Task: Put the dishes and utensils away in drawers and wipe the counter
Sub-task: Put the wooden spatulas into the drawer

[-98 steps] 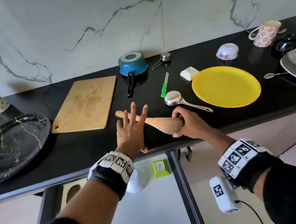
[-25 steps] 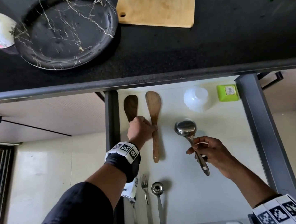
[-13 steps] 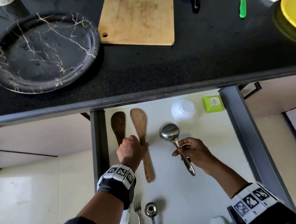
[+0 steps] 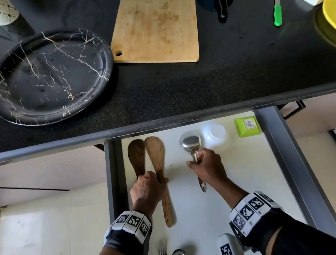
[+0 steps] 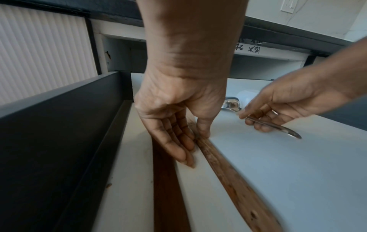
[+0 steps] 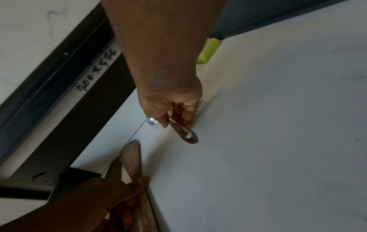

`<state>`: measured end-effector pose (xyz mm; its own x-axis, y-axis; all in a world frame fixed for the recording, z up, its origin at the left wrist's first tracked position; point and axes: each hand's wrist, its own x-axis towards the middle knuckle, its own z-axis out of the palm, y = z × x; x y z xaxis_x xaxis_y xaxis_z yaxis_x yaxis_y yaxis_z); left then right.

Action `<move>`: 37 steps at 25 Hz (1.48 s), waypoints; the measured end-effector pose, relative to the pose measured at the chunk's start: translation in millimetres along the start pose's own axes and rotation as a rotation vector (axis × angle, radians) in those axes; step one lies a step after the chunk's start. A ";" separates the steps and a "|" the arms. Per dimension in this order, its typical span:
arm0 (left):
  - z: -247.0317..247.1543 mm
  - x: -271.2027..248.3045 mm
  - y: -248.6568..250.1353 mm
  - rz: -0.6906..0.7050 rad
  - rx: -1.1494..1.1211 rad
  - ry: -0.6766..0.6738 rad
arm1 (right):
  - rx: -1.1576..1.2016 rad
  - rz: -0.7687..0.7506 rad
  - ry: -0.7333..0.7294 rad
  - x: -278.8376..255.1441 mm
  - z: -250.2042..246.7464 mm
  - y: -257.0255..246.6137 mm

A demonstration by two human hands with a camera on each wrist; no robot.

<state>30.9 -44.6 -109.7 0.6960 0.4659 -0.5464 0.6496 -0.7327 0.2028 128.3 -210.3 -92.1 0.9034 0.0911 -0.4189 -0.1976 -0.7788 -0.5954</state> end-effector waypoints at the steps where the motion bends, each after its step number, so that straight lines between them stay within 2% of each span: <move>1: 2.9 1.7 -1.1 -0.003 0.004 -0.013 | -0.120 -0.021 -0.006 -0.5 -0.8 -5.4; 4: 7.1 6.9 -1.8 -0.005 -0.013 -0.033 | -0.312 -0.047 -0.014 3.3 -3.5 -14.7; 11: 11.2 6.7 -2.3 -0.028 -0.061 -0.067 | -0.220 -0.082 -0.036 16.7 4.5 -14.9; 16: 12.1 0.4 -3.2 -0.020 -0.073 -0.064 | -0.112 -0.091 0.013 16.7 21.5 -16.4; 25: 10.3 -5.2 1.3 -0.028 -0.104 -0.060 | -0.095 -0.186 0.055 13.0 27.8 -13.8; 28: 3.4 -8.1 0.9 -0.025 -0.107 -0.082 | -0.046 -0.180 -0.005 2.9 18.2 -5.7; 32: -14.3 -33.5 15.0 0.049 0.034 -0.038 | -0.166 -0.220 -0.187 -23.1 -12.6 12.9; 34: -25.1 -50.0 30.0 0.127 0.089 0.030 | -0.182 -0.270 -0.147 -36.2 -40.3 14.1; 37: -41.5 -72.9 62.4 0.254 0.047 0.161 | -0.082 -0.338 -0.019 -51.8 -87.7 12.4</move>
<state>33.4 -103.7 -23.5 0.8763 0.3350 -0.3462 0.4366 -0.8560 0.2768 112.4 -279.1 -17.6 0.9053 0.3629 -0.2206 0.1433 -0.7499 -0.6459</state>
